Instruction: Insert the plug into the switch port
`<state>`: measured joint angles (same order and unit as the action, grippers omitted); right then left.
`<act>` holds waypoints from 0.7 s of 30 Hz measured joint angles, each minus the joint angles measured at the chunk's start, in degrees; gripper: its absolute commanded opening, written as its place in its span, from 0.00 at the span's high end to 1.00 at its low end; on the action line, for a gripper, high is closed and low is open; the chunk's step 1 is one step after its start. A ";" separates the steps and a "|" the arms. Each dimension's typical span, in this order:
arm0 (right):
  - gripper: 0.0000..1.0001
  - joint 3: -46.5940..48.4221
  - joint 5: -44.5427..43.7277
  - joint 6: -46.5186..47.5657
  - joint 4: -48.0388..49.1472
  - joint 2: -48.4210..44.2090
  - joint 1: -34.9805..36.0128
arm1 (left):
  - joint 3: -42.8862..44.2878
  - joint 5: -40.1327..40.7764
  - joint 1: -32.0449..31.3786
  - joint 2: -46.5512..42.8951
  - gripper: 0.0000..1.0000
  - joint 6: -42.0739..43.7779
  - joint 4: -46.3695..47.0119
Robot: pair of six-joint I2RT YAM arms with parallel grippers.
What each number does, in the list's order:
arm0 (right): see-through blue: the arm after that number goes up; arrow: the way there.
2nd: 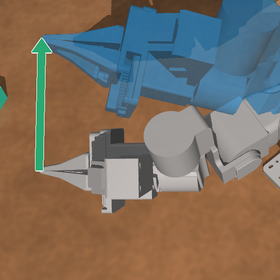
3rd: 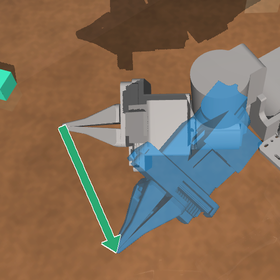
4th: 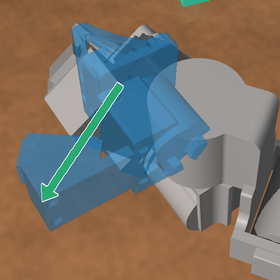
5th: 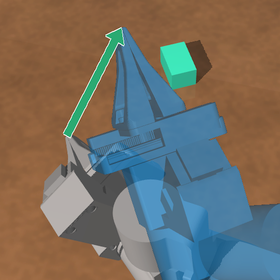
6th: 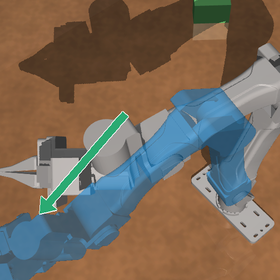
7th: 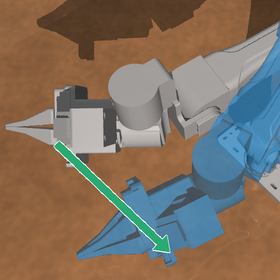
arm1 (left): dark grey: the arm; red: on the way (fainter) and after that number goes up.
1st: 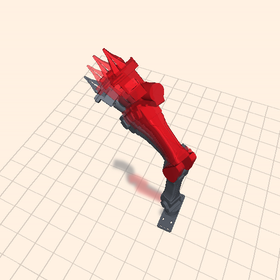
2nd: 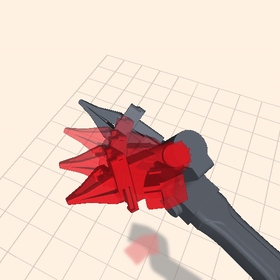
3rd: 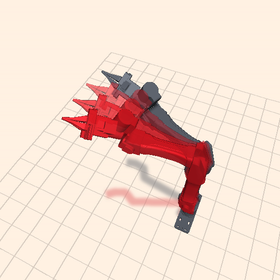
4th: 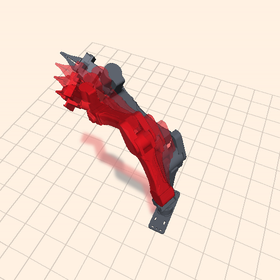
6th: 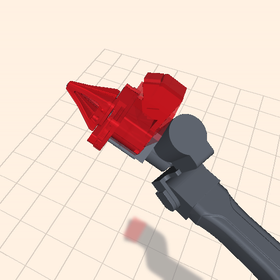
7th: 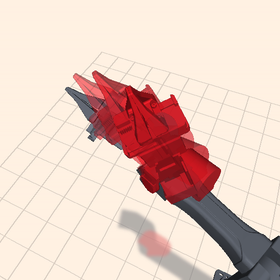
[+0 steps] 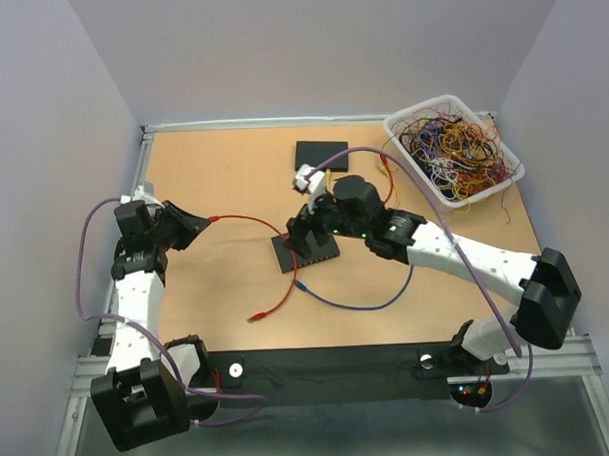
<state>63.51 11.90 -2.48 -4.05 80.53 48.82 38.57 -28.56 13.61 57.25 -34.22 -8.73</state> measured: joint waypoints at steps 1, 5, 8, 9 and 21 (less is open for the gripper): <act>0.04 1.53 -0.20 1.53 0.00 1.42 1.77 | 0.55 -0.63 0.00 -1.09 1.00 0.31 -1.03; 0.04 8.07 0.13 4.83 -0.11 7.82 5.73 | 1.88 -3.32 -0.09 -4.87 1.00 1.29 -3.89; 0.02 12.72 1.09 5.68 -0.15 12.02 6.01 | 1.99 -5.55 -0.20 -7.69 1.00 3.08 -5.51; 0.02 13.77 1.31 5.77 -0.33 12.74 5.97 | 2.05 -5.99 -0.35 -8.57 1.00 3.63 -5.95; 0.01 24.09 2.47 8.50 1.44 17.18 5.73 | 4.66 -10.51 -0.79 -12.11 1.00 7.85 -10.64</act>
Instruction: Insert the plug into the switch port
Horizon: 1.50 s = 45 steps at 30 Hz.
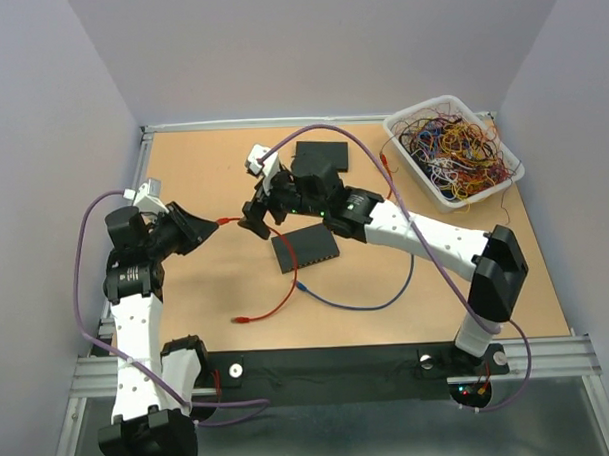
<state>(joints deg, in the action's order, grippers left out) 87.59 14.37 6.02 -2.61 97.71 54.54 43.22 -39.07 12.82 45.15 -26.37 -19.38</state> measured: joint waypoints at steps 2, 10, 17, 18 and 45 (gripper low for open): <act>0.01 0.11 -1.73 0.90 0.04 1.79 0.50 | 0.00 -0.35 0.00 -0.02 1.00 -0.76 -0.28; 0.04 0.46 -10.93 5.99 -0.48 8.35 5.60 | 0.00 -1.16 0.00 -0.42 1.00 -5.99 -1.75; 0.07 3.54 -21.03 9.75 0.98 10.71 8.83 | 0.00 -4.15 0.00 -0.37 1.00 -10.69 -1.46; 0.08 3.80 -22.01 10.01 1.57 10.78 8.92 | 0.00 -4.44 0.00 -0.37 1.00 -11.13 -1.44; 1.00 -12.72 -27.47 5.25 15.32 2.75 10.47 | -0.39 -6.95 -0.37 0.87 0.27 -11.96 1.40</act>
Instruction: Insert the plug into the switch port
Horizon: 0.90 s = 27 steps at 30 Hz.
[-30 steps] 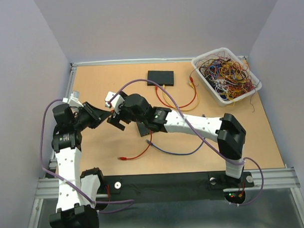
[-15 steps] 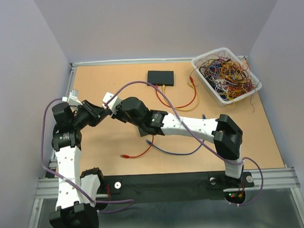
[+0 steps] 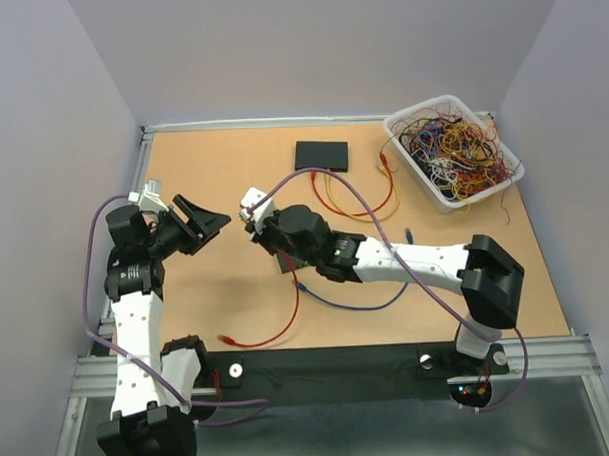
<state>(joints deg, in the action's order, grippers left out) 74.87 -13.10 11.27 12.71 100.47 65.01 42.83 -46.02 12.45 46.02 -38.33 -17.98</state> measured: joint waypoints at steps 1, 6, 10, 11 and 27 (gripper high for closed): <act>1.00 -1.05 0.17 -0.72 0.46 -1.14 -0.20 | 0.00 0.17 0.02 -0.02 0.26 0.59 0.04; 1.00 -7.96 2.93 -4.96 1.95 -8.68 -1.95 | 0.20 0.81 0.02 -0.04 0.26 3.72 0.09; 0.99 -13.60 14.16 -9.94 2.58 -14.78 -7.41 | 1.03 1.11 0.02 -0.98 0.26 4.90 1.51; 1.00 -15.17 18.43 -12.09 2.71 -16.70 -10.47 | 1.11 1.09 0.02 -1.38 0.26 4.94 1.95; 1.00 -18.58 66.73 -42.66 16.96 -12.63 -20.76 | -3.23 -3.85 -1.22 -12.07 0.21 2.10 19.32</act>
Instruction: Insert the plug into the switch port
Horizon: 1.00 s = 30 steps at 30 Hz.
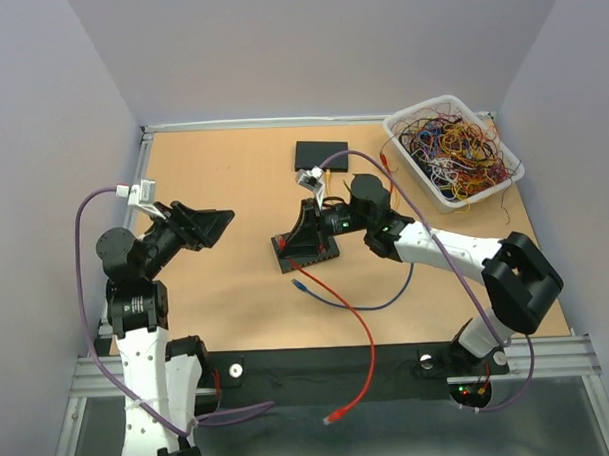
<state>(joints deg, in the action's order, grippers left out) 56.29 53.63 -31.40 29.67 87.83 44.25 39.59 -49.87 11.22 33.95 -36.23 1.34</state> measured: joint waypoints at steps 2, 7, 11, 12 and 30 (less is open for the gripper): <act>0.99 -0.02 3.21 -4.61 4.24 1.84 0.02 | -0.39 -0.04 -0.63 0.35 0.21 0.24 0.63; 1.00 0.85 7.17 -11.61 10.62 4.26 0.02 | -0.59 2.27 -5.25 3.08 0.21 1.40 0.92; 1.00 3.72 7.91 -14.14 12.90 7.32 0.02 | 0.55 9.03 -14.47 6.23 0.21 4.13 -1.70; 1.00 4.26 7.91 -14.60 13.25 7.96 0.02 | 0.83 10.08 -16.15 7.17 0.21 4.55 -2.25; 0.99 6.91 6.45 -16.94 14.51 14.34 0.11 | 3.21 21.33 -24.94 7.91 0.23 6.12 -8.74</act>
<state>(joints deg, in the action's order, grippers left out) 63.20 60.07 -48.34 44.18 102.17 44.36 42.81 -28.53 -13.72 41.87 -30.11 -7.40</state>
